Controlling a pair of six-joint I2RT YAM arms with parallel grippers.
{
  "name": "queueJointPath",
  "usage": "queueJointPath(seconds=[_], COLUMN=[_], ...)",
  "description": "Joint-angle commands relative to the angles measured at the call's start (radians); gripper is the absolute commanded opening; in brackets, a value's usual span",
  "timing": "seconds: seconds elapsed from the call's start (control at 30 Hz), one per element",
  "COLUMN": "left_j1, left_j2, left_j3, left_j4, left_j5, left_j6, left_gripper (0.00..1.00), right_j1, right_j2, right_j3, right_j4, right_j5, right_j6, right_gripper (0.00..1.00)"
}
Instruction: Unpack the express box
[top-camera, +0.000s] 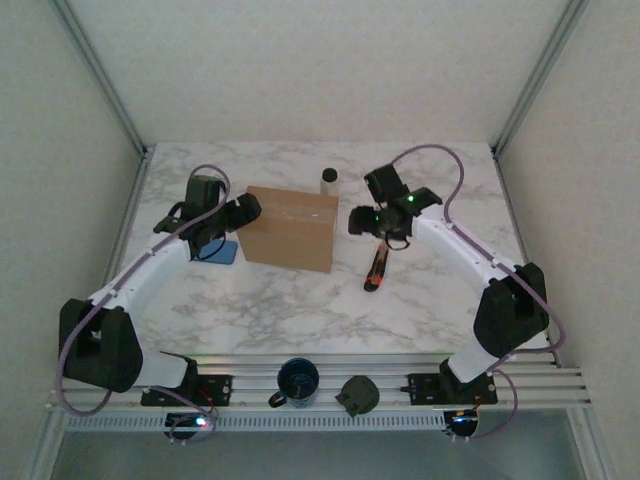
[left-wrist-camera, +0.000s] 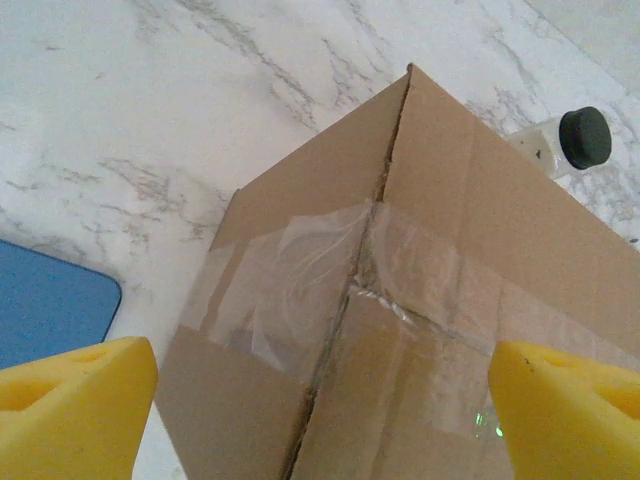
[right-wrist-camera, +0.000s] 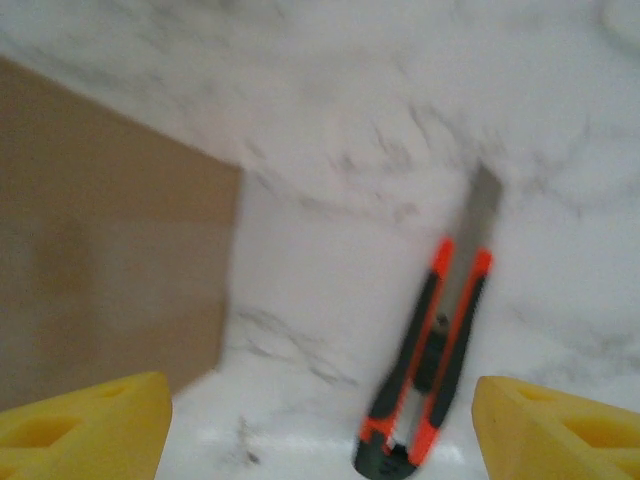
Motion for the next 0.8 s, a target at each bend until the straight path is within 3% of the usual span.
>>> queueJointPath(seconds=[0.0,0.17,0.33,0.47,0.6,0.77], left_j1=[0.008,0.008,-0.011,-0.030,-0.048,-0.069], left_j2=[-0.069,-0.185,-0.289,-0.390,-0.381,-0.293], left_j3=[0.022,0.040,-0.042,-0.191,-0.295,-0.358], left_j4=[-0.068,-0.207,-0.313,-0.244,-0.128,0.046], left_j5=[-0.039,-0.082,-0.045,0.021,0.074,0.093], left_j6=[0.009,-0.010,-0.078,-0.160,-0.214,-0.258], left_gripper=[0.85,0.80,0.51,0.42,0.36,0.34], right_j1=[-0.016,-0.097,-0.126,-0.125,-0.118,-0.094], right_j2=[0.051,0.206,0.495,0.652,0.682,0.617], right_j3=[0.178,0.400,0.709,0.871,0.856,0.688], right_j4=[-0.021,0.014,-0.060,-0.089,-0.050,0.036], right_j5=[-0.063,-0.375,-0.630,-0.729,-0.767,-0.786], right_j6=[-0.177,-0.258,-0.326,-0.310,-0.277,-0.254], right_gripper=[0.81,0.81,0.74,0.68,0.63,0.57])
